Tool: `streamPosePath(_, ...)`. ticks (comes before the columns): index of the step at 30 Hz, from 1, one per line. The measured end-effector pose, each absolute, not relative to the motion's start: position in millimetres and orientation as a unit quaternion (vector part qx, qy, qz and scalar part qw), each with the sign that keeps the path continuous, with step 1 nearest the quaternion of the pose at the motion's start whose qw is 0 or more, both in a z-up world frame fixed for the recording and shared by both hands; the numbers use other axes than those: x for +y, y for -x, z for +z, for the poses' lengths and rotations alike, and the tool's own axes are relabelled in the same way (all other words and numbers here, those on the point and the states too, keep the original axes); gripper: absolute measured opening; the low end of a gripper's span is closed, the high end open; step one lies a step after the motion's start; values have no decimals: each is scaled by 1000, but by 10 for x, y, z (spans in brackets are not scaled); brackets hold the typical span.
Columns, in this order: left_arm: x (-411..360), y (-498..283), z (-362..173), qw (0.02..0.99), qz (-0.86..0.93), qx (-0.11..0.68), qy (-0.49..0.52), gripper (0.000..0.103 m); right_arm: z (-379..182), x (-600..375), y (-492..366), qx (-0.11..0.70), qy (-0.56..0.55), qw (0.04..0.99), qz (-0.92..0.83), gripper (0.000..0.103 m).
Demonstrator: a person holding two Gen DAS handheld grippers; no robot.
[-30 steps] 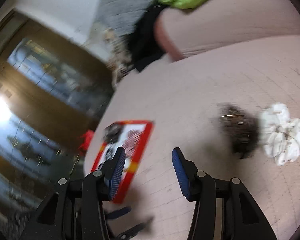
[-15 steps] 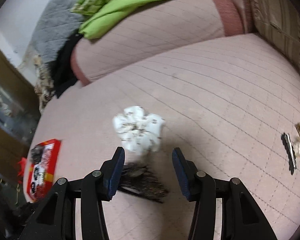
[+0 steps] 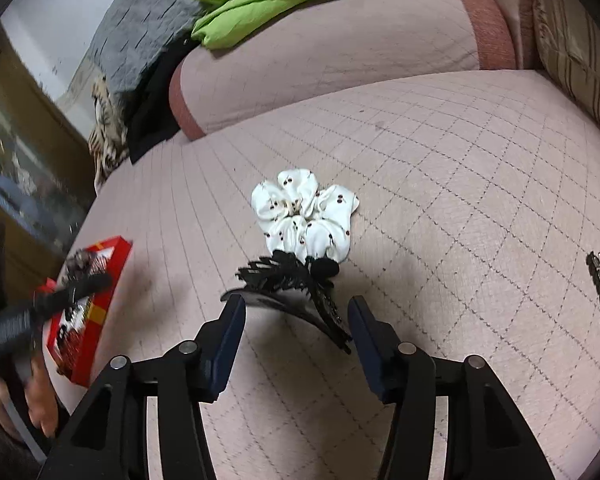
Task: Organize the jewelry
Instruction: 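Grasp the black claw clip with the right tool while the left grasps the white scrunchie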
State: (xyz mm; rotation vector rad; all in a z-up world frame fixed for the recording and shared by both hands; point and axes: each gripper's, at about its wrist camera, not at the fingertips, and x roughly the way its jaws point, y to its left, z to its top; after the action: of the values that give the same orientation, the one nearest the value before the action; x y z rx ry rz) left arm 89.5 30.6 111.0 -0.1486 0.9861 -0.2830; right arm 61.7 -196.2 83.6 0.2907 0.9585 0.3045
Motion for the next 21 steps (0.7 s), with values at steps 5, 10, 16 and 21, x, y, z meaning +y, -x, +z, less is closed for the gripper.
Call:
streamPosePath(5,-2,-1419,966,853,-161,490,81,54,783,-1941,-665,458,-120,866,159,69)
streamPosePath(10,-294,-1899,712,830,-193,515,93,54,699,-1818,-755,465,-82,863,181,70)
streamPosePath(16,-607,-2093,508,815,-222,529,85,54,583,-1766,-845,466,-80,861,190,70)
streamPosePath(21,-828,-2042,390,807,-243,536,50,54,527,-1718,-842,464,-71,862,193,62)
